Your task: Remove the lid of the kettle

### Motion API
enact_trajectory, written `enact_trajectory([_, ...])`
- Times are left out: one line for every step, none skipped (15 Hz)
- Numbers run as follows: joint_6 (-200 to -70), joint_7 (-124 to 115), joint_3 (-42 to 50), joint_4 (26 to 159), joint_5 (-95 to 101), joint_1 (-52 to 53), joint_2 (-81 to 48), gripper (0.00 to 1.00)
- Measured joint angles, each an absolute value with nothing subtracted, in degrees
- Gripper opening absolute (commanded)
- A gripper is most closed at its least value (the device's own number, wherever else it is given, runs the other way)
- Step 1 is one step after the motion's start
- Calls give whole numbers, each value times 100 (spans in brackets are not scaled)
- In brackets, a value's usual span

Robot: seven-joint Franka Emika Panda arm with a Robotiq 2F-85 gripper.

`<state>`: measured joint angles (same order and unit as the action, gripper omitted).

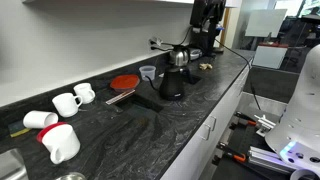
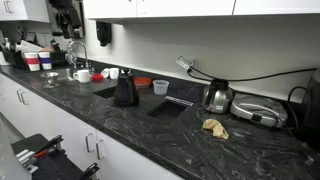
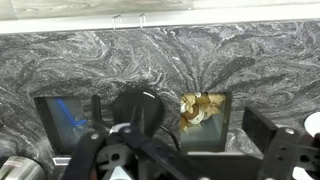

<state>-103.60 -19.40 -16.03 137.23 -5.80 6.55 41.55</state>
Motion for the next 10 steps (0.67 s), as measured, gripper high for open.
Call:
enact_trajectory([-10361,-1940,-1603,13723,-580,655,4157,100])
enact_trajectory([-10361,-1940,-1603,13723,-580,655,4157,100])
enact_trajectory([-10361,-1940,-1603,13723,-580,655,4157,100])
enact_trajectory([-10365,-1946,-1603,13723,-566,654,4156,100])
enact_trajectory([-10397,-1971,-1602,13729,-546,642,4154,100])
enact_trajectory([-10440,-1990,-1598,13738,-530,623,4149,100])
enact_trajectory([-10507,-1994,-1587,13757,-506,598,4131,100])
enact_trajectory([-10607,-1999,-1577,13787,-470,559,4098,100])
enact_trajectory([-10717,-2002,-1561,13818,-428,509,4045,100])
enact_trajectory([-10839,-2003,-1540,13851,-395,454,3967,100])
